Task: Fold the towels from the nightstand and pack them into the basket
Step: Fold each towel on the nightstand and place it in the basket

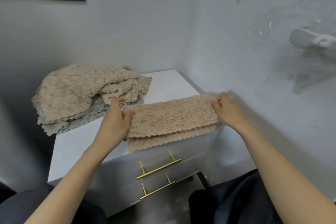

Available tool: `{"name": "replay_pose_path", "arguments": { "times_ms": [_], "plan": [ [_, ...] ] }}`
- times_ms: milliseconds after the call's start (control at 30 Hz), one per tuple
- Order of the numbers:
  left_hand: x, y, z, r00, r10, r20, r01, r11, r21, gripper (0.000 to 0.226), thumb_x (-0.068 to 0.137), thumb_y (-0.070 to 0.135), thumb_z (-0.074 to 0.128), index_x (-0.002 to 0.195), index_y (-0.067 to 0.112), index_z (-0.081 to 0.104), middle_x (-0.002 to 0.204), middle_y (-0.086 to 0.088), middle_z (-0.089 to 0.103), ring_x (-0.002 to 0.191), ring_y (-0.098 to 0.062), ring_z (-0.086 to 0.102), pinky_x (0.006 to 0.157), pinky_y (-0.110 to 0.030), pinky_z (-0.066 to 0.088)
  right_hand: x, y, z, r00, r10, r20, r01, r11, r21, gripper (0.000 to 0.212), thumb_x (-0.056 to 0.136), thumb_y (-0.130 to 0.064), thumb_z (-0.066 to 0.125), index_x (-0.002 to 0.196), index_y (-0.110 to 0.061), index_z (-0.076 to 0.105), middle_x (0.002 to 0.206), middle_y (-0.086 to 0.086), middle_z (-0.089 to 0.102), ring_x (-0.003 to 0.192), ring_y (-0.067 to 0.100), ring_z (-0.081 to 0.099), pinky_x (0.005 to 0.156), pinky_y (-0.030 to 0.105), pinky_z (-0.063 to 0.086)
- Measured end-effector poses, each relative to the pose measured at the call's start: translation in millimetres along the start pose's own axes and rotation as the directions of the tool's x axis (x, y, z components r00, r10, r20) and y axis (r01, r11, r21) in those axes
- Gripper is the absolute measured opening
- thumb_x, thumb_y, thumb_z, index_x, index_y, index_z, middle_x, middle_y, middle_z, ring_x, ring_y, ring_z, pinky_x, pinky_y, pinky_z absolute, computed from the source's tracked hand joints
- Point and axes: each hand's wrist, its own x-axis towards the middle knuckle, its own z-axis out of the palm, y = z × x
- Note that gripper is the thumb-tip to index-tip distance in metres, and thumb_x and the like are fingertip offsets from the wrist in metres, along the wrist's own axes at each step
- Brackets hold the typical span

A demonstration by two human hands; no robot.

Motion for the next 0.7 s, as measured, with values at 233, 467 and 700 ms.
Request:
{"name": "replay_pose_path", "arguments": {
  "times_ms": [233, 467, 700],
  "plan": [
    [-6.3, -1.0, 0.6, 0.997, 0.043, 0.063, -0.049, 0.994, 0.098, 0.03, 0.101, 0.025, 0.043, 0.129, 0.019, 0.035, 0.068, -0.01, 0.06, 0.034, -0.013, 0.053, 0.046, -0.023, 0.039, -4.3, 2.9, -0.4, 0.998, 0.033, 0.057, -0.03, 0.998, -0.051, 0.016, 0.1, -0.02, 0.044, 0.096, -0.005, 0.044, 0.088, 0.012, 0.054, 0.083, 0.027, 0.05, 0.066, 0.034, 0.033],
    [-9.0, -2.7, 1.7, 0.992, 0.05, 0.115, -0.063, 0.992, 0.11, 0.026, 0.1, 0.024, 0.044, 0.126, 0.024, 0.04, 0.063, -0.006, 0.059, 0.032, -0.01, 0.053, 0.045, -0.014, 0.038, -7.6, 5.2, -1.1, 0.998, 0.021, 0.066, -0.02, 0.999, -0.029, 0.012, 0.098, -0.015, 0.048, 0.092, -0.007, 0.043, 0.073, 0.002, 0.048, 0.077, 0.027, 0.048, 0.063, 0.032, 0.032],
    [-13.6, 3.9, -4.1, 0.996, 0.081, 0.039, -0.09, 0.905, 0.416, 0.027, 0.092, 0.036, 0.056, 0.117, 0.027, 0.056, 0.088, 0.002, 0.048, 0.072, -0.017, 0.051, 0.062, -0.031, 0.041, -10.0, -2.3, 1.7, 0.999, -0.018, -0.03, 0.015, 0.994, -0.104, 0.009, 0.093, -0.007, 0.05, 0.099, -0.006, 0.043, 0.089, 0.014, 0.057, 0.083, 0.033, 0.055, 0.07, 0.04, 0.046]
  ]
}}
